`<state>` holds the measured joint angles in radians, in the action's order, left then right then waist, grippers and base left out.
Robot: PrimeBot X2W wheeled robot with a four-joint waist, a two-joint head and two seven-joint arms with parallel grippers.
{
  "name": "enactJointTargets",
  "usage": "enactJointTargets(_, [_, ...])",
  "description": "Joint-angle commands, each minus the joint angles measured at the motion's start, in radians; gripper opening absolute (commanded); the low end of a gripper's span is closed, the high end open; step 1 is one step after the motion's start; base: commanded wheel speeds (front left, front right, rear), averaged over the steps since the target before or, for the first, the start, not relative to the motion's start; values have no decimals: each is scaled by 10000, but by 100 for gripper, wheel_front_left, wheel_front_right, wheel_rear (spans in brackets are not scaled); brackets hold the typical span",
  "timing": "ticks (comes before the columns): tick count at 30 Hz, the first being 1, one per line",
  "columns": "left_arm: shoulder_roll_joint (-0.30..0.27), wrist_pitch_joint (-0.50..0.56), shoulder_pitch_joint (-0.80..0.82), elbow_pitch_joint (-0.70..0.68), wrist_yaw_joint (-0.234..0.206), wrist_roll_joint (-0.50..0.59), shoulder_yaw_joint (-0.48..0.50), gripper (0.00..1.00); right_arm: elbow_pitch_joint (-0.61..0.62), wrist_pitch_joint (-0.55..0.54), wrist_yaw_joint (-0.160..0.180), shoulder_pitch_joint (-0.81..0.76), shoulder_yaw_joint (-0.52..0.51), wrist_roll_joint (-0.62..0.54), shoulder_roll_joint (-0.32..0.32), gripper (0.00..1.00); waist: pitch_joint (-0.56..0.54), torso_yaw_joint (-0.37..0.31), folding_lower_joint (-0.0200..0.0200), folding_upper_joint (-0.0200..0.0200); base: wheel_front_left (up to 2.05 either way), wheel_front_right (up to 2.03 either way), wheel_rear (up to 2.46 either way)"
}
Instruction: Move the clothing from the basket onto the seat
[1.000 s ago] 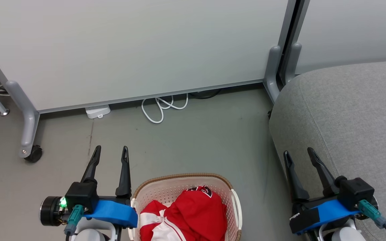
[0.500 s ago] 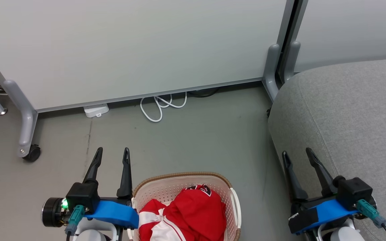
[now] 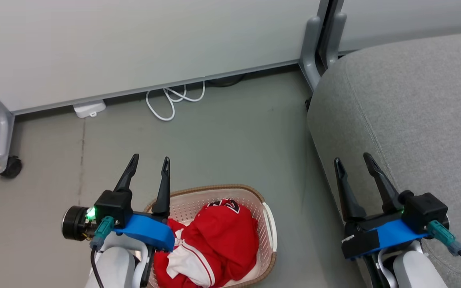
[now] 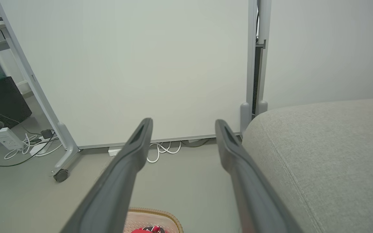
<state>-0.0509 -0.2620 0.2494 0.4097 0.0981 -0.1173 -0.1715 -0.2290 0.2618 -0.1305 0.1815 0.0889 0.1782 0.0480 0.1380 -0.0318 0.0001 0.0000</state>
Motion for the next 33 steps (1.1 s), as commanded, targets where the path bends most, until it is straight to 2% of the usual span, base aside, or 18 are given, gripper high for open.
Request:
enactJointTargets(1, [-32,-45,358,177,62,67,-42,100,71,47,-4,211,-24,27,41,100,479,-316,-1,0,0,0,0])
enactJointTargets(11, [-396,-38,2150,2103,309,449,-914,100,479,46,-3,1160,-4,181,37,100,2309,-1089,-1,0,0,0,0])
enactJointTargets(19, [-532,-39,3426,3770,314,320,-1907,100,759,46,-3,1822,-82,181,34,100,3501,-1343,-1,0,0,0,0])
enactJointTargets(28, [-389,364,4628,6522,320,-995,-3079,100,1020,46,-4,2337,-93,125,35,100,4624,-1508,-1,0,0,0,0])
enactJointTargets(33, [-287,1053,5001,7282,320,-2040,-3668,100,1164,46,-4,2535,-140,37,35,100,5157,-1535,-1,0,0,0,0])
